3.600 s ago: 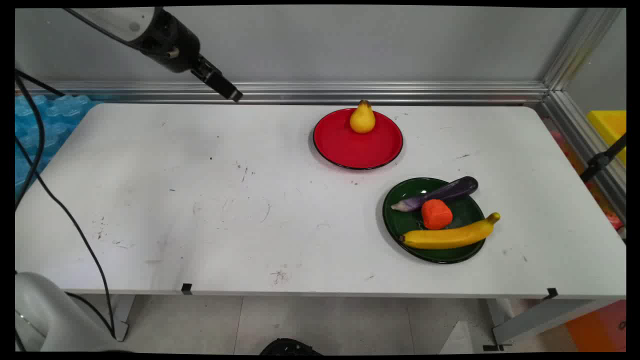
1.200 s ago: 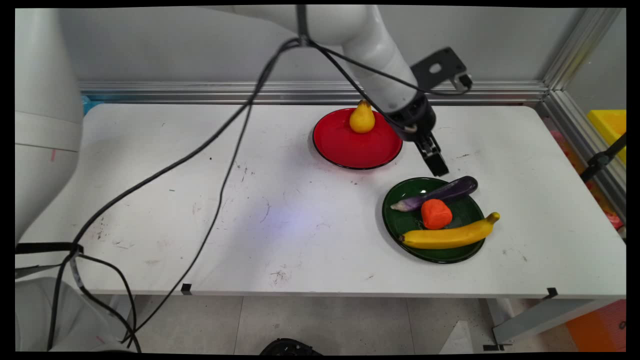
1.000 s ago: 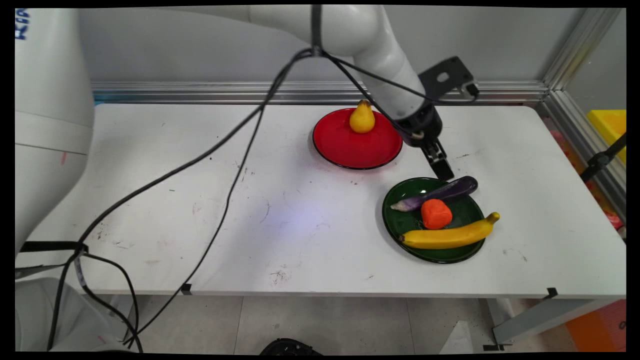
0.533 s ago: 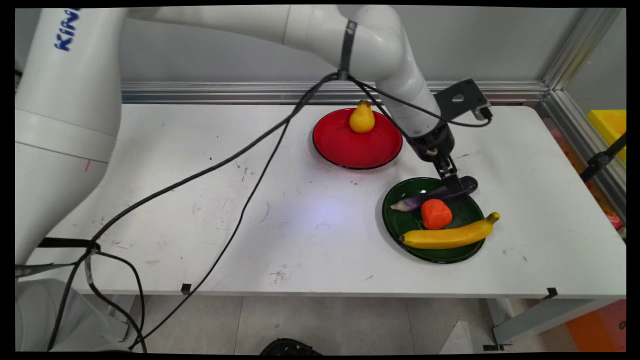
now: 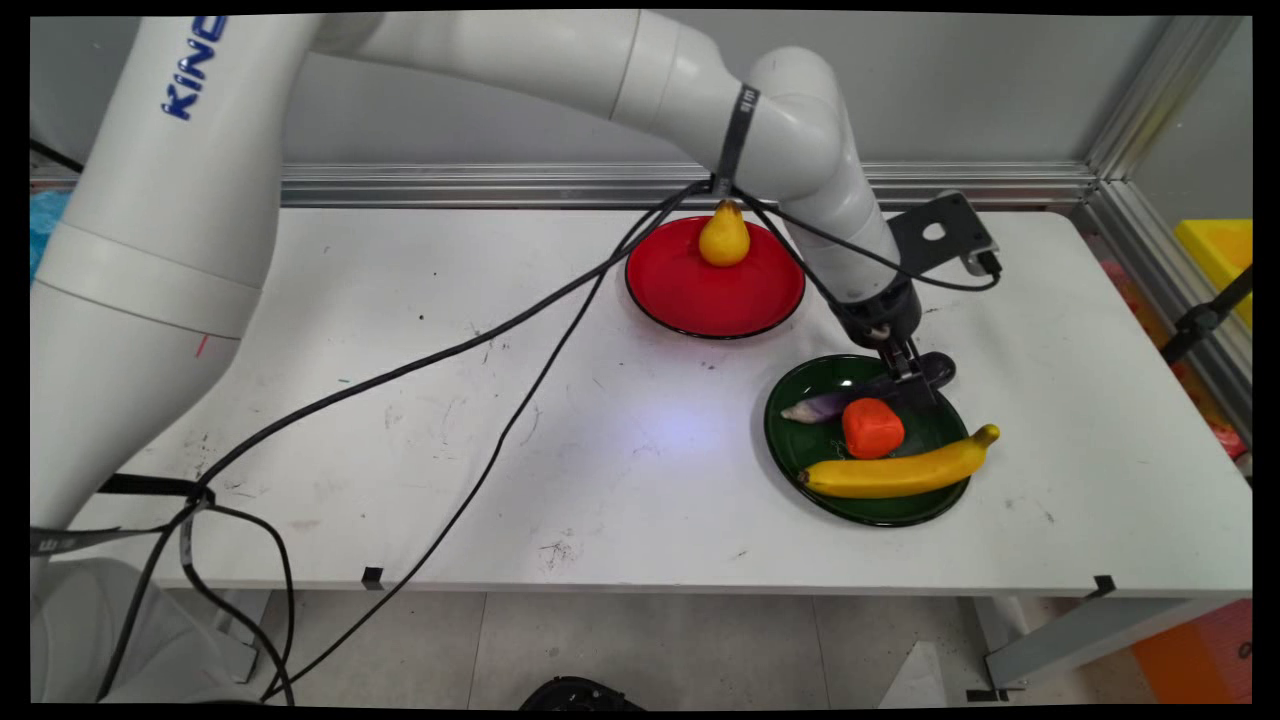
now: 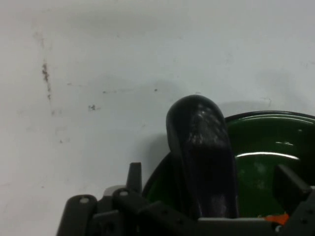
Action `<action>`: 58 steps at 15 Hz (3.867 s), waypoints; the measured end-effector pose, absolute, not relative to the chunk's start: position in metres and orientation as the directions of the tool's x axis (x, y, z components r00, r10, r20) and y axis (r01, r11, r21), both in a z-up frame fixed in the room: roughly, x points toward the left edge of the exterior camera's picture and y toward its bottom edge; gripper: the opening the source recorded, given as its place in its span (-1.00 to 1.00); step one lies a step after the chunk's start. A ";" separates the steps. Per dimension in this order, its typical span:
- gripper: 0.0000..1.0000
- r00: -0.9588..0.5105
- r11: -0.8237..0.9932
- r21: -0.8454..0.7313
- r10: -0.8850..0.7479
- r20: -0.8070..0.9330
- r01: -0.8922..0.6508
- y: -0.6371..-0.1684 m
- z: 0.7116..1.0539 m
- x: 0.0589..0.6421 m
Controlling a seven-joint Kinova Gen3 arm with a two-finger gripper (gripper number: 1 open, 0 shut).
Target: Pick up the eggplant from the green plate, then place the picked object on the table
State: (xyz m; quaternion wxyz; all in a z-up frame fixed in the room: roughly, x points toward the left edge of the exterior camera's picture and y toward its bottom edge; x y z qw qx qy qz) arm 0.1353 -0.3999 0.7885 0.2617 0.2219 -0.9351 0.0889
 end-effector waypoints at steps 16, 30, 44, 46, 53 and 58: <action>-1.00 -0.772 0.874 -0.056 -0.395 0.498 -0.483 -0.395 0.782 0.119; -1.00 -0.783 0.894 -0.102 -0.322 0.532 -0.437 -0.361 0.861 0.172; -1.00 -0.832 0.930 -0.080 -0.279 0.479 -0.358 -0.307 0.909 0.313; -1.00 -0.840 0.938 -0.077 -0.264 0.473 -0.338 -0.305 0.905 0.325; -1.00 -0.873 0.966 -0.060 -0.201 0.444 -0.253 -0.306 0.865 0.354; -1.00 -0.888 0.977 -0.030 -0.177 0.425 -0.209 -0.313 0.835 0.352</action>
